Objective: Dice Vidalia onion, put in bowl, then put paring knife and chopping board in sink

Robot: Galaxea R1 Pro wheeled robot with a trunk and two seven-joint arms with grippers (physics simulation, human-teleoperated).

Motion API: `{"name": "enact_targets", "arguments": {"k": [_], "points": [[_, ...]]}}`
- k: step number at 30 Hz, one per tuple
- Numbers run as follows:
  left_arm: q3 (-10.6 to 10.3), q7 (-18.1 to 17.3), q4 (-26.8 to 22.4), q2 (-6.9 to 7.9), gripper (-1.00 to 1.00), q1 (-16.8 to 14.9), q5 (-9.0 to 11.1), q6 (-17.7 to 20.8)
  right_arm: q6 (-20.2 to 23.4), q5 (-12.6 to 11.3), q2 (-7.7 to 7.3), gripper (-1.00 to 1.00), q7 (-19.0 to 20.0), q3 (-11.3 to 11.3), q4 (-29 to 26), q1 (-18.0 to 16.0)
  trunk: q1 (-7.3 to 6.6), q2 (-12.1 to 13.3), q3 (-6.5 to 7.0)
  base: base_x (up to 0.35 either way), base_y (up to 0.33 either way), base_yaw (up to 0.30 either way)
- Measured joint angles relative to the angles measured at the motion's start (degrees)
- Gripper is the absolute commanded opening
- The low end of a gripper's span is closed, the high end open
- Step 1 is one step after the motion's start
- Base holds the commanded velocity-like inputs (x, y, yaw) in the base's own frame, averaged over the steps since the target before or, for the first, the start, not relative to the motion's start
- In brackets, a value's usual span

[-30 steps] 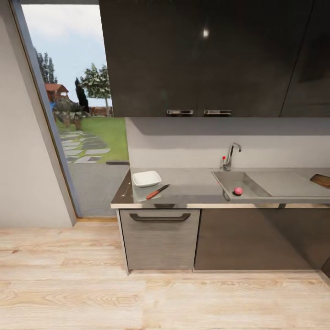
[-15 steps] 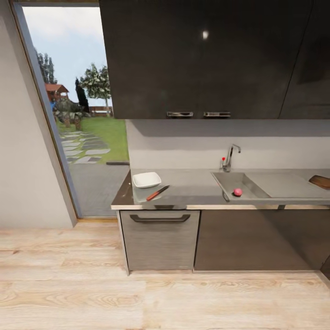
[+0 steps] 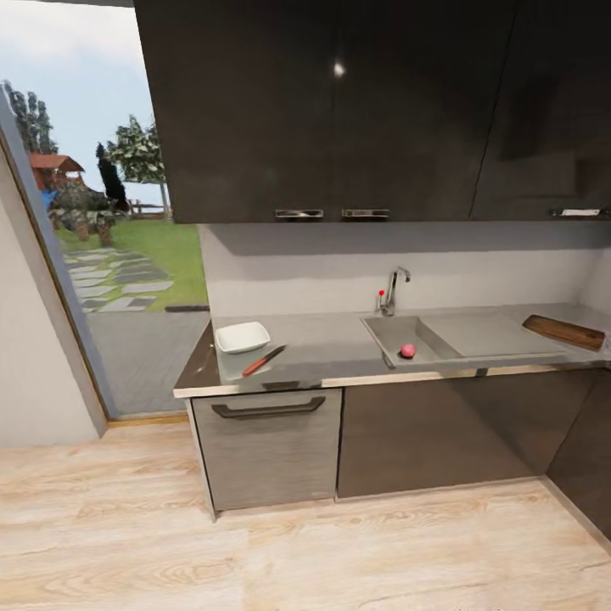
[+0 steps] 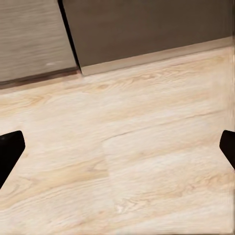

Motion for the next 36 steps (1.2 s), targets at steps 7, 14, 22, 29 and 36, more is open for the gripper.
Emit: {"name": "enact_targets", "arguments": {"k": [7,14,22,29,36], "points": [[0.0,0.0,0.0,0.0,1.0,0.0,0.0,0.0,0.0,0.0,0.02,1.0,0.0,0.0,0.0,0.0,-0.02,0.0,0.19,0.19,-0.122,-0.213],[0.0,0.0,0.1,0.0,1.0,0.0,0.0,0.0,0.0,0.0,0.02,1.0,0.0,0.0,0.0,0.0,-0.02,0.0,0.2,0.26,-0.189,-0.015],[0.0,0.0,0.1,0.0,1.0,0.0,0.0,0.0,0.0,0.1,0.02,1.0,0.1,0.1,0.1,0.0,-0.02,0.0,0.2,0.262,-0.191,-0.001],[-0.1,0.0,0.1,-0.07,1.0,0.0,0.0,0.0,0.0,0.2,-0.06,1.0,0.1,0.1,0.2,0.0,-0.02,0.0,0.2,0.262,-0.192,0.0],[-0.1,0.0,0.1,-0.09,1.0,0.0,0.0,0.0,-0.1,0.2,0.01,1.0,0.0,0.1,0.2,0.0,-0.02,0.0,0.2,0.256,-0.211,-0.002]]}}
